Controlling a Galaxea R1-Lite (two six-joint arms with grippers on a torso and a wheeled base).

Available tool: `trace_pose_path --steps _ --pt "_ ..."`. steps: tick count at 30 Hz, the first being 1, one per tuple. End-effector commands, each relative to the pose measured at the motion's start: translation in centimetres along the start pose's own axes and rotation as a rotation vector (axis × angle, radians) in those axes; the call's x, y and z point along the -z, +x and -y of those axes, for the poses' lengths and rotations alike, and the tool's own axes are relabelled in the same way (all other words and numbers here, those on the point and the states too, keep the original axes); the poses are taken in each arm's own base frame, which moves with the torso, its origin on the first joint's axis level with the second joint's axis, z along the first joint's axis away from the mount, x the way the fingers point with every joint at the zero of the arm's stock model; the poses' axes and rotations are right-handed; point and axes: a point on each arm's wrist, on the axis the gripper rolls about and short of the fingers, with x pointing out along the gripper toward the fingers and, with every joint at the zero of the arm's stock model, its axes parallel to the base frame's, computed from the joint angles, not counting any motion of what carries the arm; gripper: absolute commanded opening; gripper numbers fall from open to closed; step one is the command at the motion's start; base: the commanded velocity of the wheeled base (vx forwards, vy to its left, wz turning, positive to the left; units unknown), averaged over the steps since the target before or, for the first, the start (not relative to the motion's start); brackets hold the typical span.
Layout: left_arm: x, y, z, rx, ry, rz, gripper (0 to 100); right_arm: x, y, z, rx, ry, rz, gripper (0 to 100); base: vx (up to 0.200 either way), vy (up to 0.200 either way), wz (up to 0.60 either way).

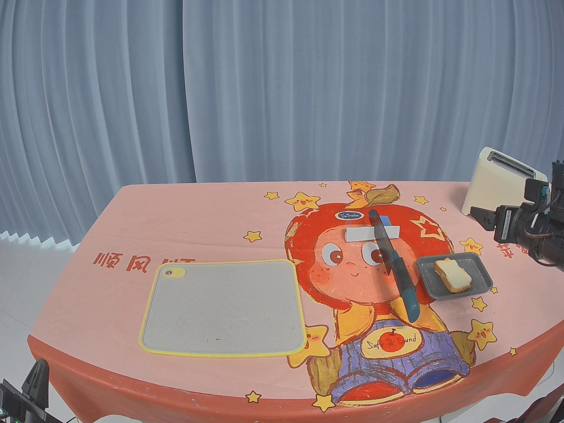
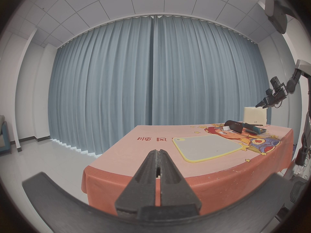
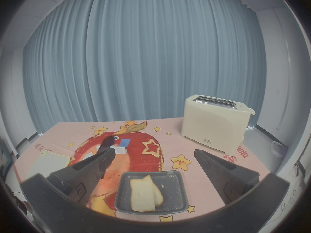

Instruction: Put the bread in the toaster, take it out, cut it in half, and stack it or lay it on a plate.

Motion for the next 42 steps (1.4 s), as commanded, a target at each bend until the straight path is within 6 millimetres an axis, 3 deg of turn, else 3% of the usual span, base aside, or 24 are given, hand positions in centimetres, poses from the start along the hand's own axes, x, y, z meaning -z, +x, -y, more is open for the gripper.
trace_pose_path --steps 1,7,32,42 --pt "0.5 0.0 0.0 -0.001 0.000 -0.001 0 -0.4 -0.8 0.1 -0.041 0.009 0.033 100 0.000 0.000 0.00" --pt "0.5 0.0 0.0 -0.001 0.000 -0.001 0 -0.7 -1.3 0.9 -0.171 0.025 0.043 100 0.000 0.000 0.00" --pt "0.5 0.0 0.0 -0.001 0.000 0.000 0 -0.1 -3.2 2.0 -0.143 0.018 0.072 100 0.000 0.000 0.00" --pt "0.5 0.0 0.0 -0.001 0.000 -0.001 0 0.9 -6.1 3.0 -0.120 0.020 0.156 100 0.000 0.000 0.00"
